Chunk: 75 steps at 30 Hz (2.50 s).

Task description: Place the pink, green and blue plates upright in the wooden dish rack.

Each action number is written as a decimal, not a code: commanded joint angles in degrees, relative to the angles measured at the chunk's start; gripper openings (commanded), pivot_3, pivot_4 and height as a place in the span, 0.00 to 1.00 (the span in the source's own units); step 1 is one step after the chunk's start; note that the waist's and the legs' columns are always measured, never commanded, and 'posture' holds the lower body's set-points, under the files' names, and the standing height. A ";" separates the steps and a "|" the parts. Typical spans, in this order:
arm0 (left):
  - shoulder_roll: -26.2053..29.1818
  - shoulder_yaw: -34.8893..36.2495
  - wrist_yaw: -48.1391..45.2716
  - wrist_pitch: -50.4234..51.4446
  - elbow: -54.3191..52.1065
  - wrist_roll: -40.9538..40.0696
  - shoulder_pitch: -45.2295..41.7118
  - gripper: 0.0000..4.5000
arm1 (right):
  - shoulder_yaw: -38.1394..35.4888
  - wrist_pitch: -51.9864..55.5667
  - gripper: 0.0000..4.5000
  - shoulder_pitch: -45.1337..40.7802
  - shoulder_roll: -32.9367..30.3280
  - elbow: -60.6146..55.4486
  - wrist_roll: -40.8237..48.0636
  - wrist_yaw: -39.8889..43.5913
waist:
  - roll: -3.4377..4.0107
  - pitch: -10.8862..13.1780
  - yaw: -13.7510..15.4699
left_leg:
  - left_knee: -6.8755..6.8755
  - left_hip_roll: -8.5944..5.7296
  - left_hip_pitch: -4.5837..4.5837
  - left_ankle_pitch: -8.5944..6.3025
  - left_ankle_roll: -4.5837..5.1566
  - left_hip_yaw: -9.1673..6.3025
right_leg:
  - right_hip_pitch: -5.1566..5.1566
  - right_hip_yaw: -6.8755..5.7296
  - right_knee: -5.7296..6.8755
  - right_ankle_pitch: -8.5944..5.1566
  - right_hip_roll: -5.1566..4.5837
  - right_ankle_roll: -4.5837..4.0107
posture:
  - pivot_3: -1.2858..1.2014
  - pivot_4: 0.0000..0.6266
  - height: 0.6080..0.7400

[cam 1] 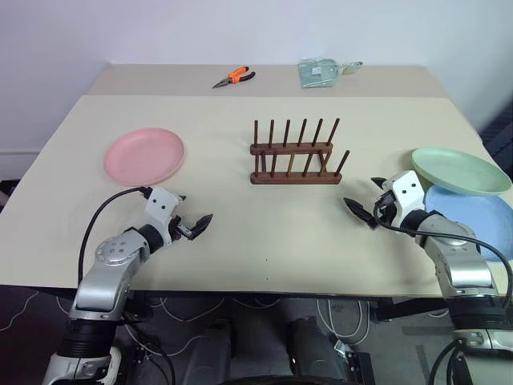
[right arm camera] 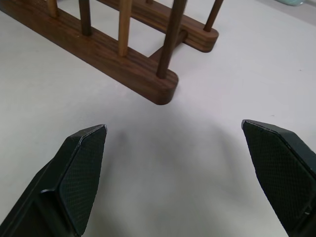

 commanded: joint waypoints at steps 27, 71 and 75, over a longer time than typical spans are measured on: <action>-10.54 -13.19 -14.87 -21.63 57.32 10.40 -40.05 1.00 | 0.35 1.19 0.99 2.81 3.82 -9.88 -1.83 -5.09 | -0.07 0.01 1.29 | 0.03 -0.10 -0.07 -0.01 0.03 -0.02 | 0.02 -0.03 -0.02 0.01 0.00 0.11 | 0.52 0.24 1.00; -2.20 -18.02 -42.91 -16.74 31.17 9.56 -26.56 0.48 | -4.52 7.42 0.25 20.39 -7.16 -20.96 2.35 5.88 | 0.03 -0.08 -0.55 | 0.05 -0.03 0.10 -0.02 0.05 -0.05 | 0.13 -0.04 0.15 -0.02 0.02 0.17 | 0.52 0.24 1.00; -5.44 -21.79 -38.76 -12.82 22.82 11.25 -22.70 0.15 | -0.63 8.46 0.00 19.54 -6.06 -21.13 0.28 5.64 | 0.03 -0.12 -0.02 | 0.10 -0.03 0.09 -0.02 0.04 -0.05 | 0.19 -0.03 0.13 -0.03 0.01 0.15 | 0.52 0.24 1.00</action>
